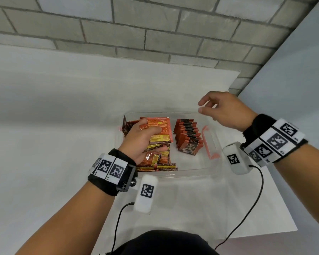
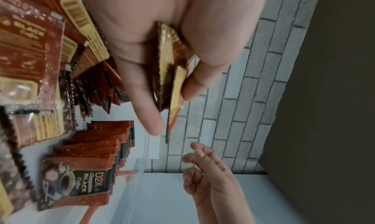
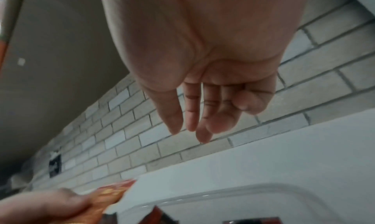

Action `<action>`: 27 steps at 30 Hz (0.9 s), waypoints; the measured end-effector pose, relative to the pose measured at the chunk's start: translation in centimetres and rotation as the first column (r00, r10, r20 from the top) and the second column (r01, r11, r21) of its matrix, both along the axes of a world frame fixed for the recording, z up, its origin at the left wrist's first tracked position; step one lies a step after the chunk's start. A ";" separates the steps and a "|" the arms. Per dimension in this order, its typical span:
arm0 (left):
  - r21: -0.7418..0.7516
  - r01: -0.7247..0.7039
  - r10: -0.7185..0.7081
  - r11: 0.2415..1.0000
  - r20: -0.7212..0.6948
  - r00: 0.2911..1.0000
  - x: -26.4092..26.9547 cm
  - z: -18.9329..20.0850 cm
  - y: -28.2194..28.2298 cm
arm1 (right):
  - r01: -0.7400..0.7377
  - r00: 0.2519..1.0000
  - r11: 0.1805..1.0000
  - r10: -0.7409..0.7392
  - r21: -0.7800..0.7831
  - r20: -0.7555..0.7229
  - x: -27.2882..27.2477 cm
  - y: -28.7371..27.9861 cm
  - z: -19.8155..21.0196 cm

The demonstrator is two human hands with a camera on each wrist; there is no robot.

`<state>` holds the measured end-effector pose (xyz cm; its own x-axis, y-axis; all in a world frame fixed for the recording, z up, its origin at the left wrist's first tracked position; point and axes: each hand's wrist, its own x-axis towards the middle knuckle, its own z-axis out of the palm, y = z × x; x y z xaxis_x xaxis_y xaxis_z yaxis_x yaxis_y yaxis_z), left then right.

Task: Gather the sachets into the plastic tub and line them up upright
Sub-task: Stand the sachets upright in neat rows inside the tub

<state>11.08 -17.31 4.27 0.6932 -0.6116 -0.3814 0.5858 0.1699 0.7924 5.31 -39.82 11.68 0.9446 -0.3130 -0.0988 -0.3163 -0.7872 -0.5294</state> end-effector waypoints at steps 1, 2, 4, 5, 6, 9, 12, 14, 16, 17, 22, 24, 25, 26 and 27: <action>0.000 0.023 -0.023 1.000 0.017 1.000 -0.1 0.1 -0.1 | -0.021 1.000 0.998 0.021 0.051 -0.001 -0.3 0.5 -0.1; 0.006 0.050 -0.050 0.999 0.039 0.998 -0.2 0.2 -0.3 | -0.053 0.998 0.994 0.055 0.093 -0.014 -0.7 1.3 -0.3; 0.031 0.105 -0.107 0.994 0.095 0.990 -0.4 0.2 -0.7 | -0.122 0.991 0.978 0.131 0.168 -0.042 -1.3 2.9 -0.9; 0.040 0.132 -0.136 0.990 0.120 0.983 -0.5 0.2 -0.8 | -0.147 0.986 0.968 0.159 0.201 -0.045 -1.5 3.6 -1.2; 0.046 0.154 -0.159 0.987 0.140 0.977 -0.7 0.2 -1.0 | -0.163 0.984 0.961 0.176 0.225 -0.038 -1.7 4.1 -1.5; 0.041 0.172 -0.176 0.984 0.146 0.973 -0.8 0.0 -1.1 | -0.157 0.987 0.959 0.161 0.236 0.005 -1.8 4.6 -2.2; 0.009 0.131 -0.131 0.991 0.095 0.987 -0.8 0.3 -1.0 | -0.098 0.991 0.961 0.071 0.258 0.112 -1.7 4.5 -2.6; -0.003 0.093 -0.093 0.996 0.030 0.995 -0.6 0.4 -0.9 | -0.077 0.975 0.971 0.026 0.226 0.221 -1.8 4.5 -2.7; -0.029 0.077 -0.077 0.997 -0.007 0.997 -0.3 0.5 -0.7 | -0.117 0.963 0.980 0.074 0.158 0.259 -1.9 4.7 -2.6; -0.041 0.067 -0.068 0.997 -0.011 0.998 -0.2 0.5 -0.7 | -0.159 0.965 0.980 0.129 0.119 0.229 -1.9 5.0 -2.5; -0.021 -0.039 0.040 0.999 0.018 0.999 0.0 0.3 -0.7 | -0.275 0.961 0.959 0.276 0.069 -0.005 -1.9 5.3 -2.4; -0.016 -0.017 0.018 1.000 0.041 0.999 -0.1 0.1 -0.6 | -0.215 0.974 0.973 0.207 0.079 0.093 -1.6 4.9 -2.2; -0.015 -0.005 0.006 1.000 0.042 0.999 -0.1 0.0 -0.6 | -0.183 0.975 0.980 0.172 0.072 0.142 -1.5 4.8 -2.0; -0.016 0.007 -0.006 1.000 0.046 0.999 -0.2 -0.1 -0.5 | -0.165 0.974 0.984 0.153 0.061 0.167 -1.4 4.7 -1.9; -0.019 0.022 -0.021 1.000 0.052 0.998 -0.2 -0.1 -0.6 | -0.162 0.975 0.986 0.152 0.049 0.164 -1.3 4.6 -1.8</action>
